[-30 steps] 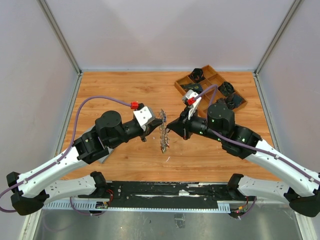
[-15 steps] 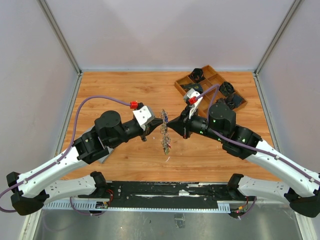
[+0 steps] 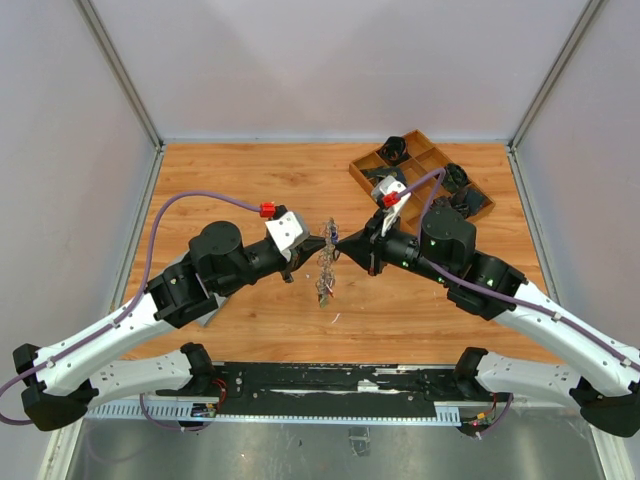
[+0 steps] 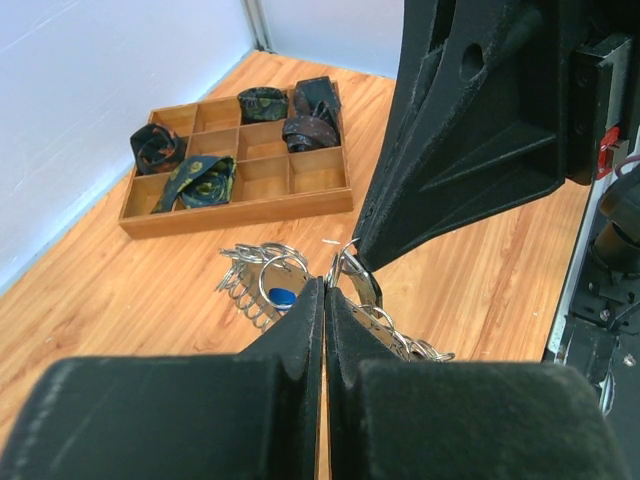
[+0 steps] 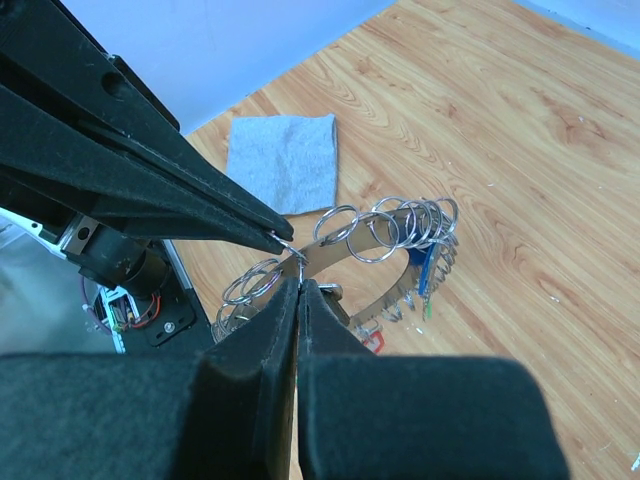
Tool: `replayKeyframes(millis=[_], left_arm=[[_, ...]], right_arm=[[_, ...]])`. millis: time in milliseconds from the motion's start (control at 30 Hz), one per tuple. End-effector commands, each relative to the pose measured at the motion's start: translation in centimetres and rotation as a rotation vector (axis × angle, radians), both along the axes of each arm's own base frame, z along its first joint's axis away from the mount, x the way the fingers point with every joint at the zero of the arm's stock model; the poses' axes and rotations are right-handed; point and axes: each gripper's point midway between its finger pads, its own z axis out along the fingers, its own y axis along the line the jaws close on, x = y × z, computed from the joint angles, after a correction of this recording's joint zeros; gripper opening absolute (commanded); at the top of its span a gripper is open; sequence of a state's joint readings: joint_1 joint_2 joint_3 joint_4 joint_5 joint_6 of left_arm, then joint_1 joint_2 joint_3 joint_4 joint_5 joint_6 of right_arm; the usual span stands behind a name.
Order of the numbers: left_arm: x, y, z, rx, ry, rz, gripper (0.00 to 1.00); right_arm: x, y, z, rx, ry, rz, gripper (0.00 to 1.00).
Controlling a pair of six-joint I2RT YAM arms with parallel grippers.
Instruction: Put the keys on the keyring
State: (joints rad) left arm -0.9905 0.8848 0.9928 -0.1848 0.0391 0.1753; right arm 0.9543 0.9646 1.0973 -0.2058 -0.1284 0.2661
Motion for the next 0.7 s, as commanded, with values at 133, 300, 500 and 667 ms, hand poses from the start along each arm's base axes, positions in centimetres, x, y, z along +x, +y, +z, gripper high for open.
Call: replayKeyframes(millis=[133,300,500,667], left_arm=[[-0.37,0.27,3.83,-0.107,-0.068,-0.009,0.01],[-0.35,0.2,3.73,-0.105,-0.068,-0.011,0.0],[-0.39,0.15,3.76,-0.106,-0.067,-0.014,0.0],[-0.38,0.19,3.84,-0.108,-0.069,-0.013,0.01]], right_arm=[[0.58,-0.23,0.86,0.044,-0.009,-0.028,0.01],[0.61,-0.21,1.01,0.048,-0.011,-0.03,0.01],[0.67,-0.26,0.96,0.05,-0.009,-0.036,0.01],[0.87,-0.33,0.38,0.033,0.008,-0.049,0.01]])
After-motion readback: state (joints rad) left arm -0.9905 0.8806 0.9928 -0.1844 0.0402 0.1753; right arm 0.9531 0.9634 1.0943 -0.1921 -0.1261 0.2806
